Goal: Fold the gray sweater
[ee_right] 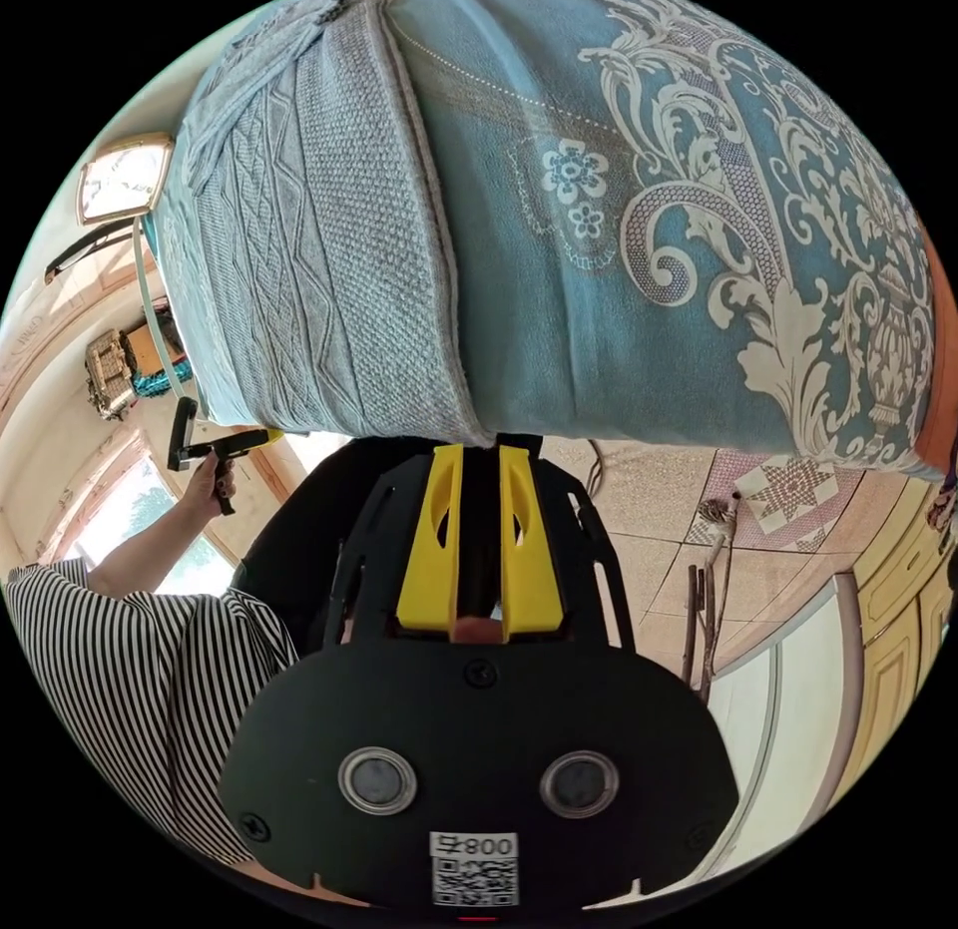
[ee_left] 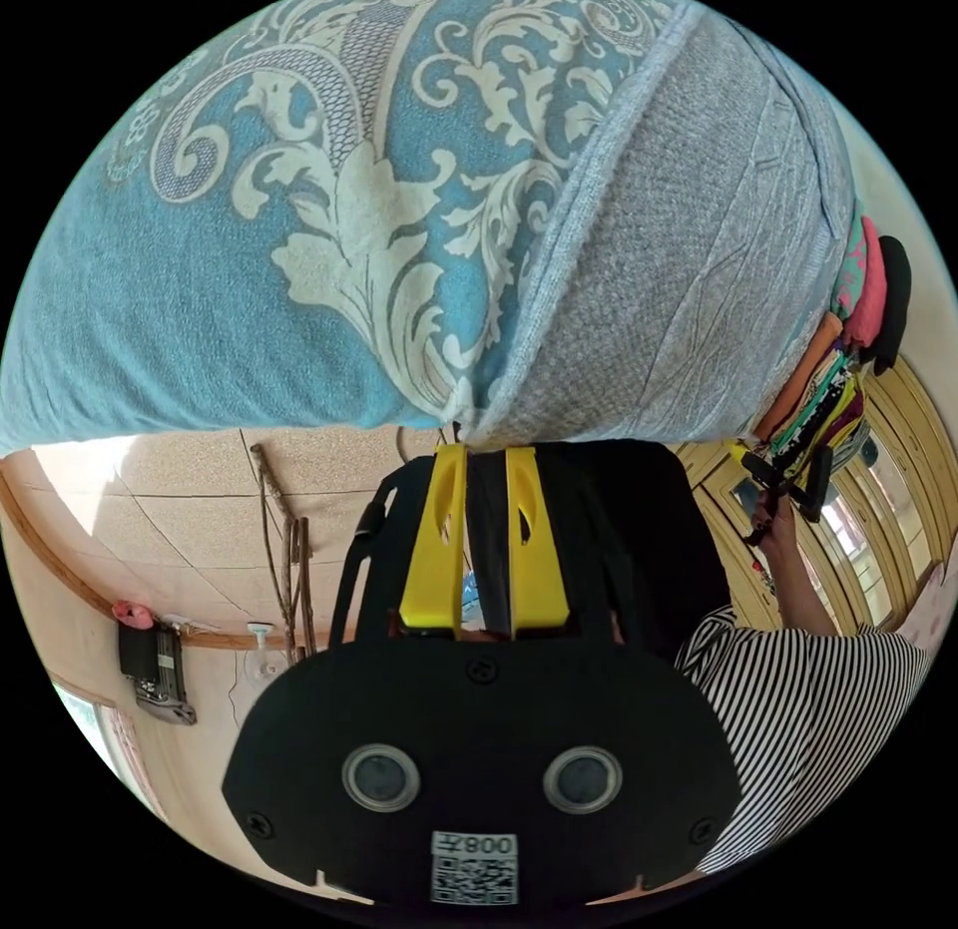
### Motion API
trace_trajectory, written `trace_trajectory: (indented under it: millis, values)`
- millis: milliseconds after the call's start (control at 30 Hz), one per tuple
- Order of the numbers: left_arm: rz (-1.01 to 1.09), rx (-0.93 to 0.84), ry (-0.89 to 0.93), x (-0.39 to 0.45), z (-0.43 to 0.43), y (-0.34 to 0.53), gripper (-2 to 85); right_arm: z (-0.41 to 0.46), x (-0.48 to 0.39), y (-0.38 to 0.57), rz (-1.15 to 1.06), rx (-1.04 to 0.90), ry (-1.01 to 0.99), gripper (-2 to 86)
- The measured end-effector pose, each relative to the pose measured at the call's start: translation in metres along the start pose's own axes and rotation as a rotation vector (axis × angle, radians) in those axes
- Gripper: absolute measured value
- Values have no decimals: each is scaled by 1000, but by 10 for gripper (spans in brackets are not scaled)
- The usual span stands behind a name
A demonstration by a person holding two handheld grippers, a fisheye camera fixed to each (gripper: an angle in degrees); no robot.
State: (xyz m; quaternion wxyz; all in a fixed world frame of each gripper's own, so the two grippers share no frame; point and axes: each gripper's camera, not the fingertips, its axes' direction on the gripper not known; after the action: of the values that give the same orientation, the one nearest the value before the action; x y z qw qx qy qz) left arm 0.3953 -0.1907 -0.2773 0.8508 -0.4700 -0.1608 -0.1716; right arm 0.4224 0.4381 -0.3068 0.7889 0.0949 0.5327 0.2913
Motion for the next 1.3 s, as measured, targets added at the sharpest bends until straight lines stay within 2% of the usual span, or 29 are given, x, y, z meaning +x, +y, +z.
trace_trajectory:
  millis: [400,600,767,1300]
  values:
    - [2,-23,-55,-17,26,0,26,70,8,17,-59,-47,-31,100]
    - [31,-51,-94,-22,31,3,23,92,10,22,-96,-50,-43,88]
    - [44,-63,-97,-28,30,12,21,106,15,30,-103,-63,-112,40]
    - [70,35,43,-41,-10,66,15,65,4,42,-181,-84,-189,15]
